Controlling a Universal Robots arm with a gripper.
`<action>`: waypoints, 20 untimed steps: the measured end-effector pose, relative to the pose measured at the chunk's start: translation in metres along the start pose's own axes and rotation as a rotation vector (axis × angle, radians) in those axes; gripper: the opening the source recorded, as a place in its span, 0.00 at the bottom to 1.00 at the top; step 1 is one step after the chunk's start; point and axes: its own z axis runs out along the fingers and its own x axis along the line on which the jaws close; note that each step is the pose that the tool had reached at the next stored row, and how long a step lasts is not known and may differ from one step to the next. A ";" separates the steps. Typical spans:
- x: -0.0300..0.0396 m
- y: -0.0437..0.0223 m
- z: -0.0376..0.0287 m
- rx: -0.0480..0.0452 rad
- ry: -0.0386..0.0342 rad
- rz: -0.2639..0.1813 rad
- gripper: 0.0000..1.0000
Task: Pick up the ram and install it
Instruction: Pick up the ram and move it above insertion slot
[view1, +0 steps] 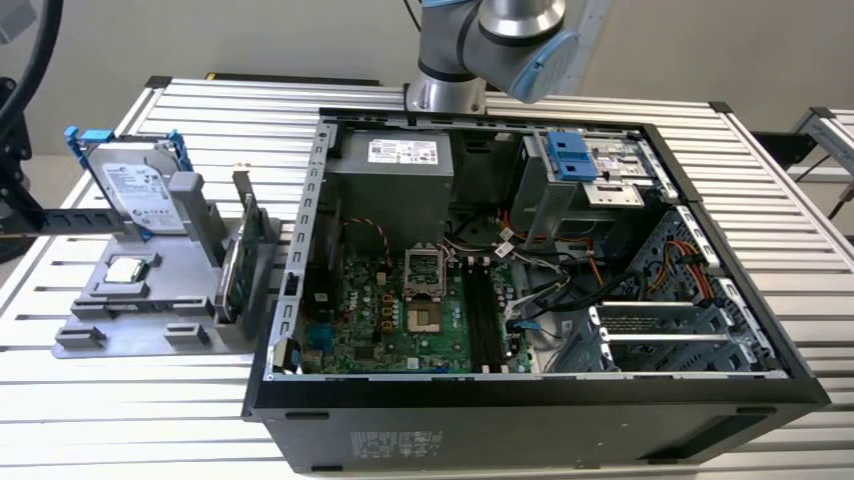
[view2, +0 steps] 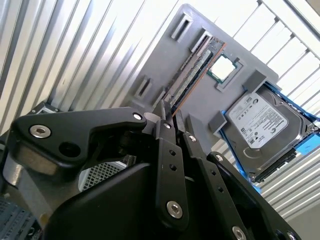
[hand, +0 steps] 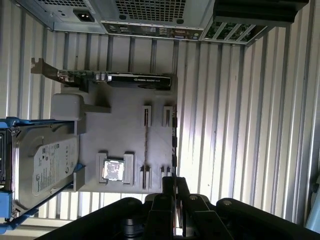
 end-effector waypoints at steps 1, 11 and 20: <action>0.0000 0.0000 -0.0003 -0.0001 0.0000 0.000 0.00; 0.0000 0.0000 -0.0021 -0.0014 0.0000 0.000 0.00; -0.0001 0.0010 -0.0027 -0.0013 -0.0001 0.000 0.00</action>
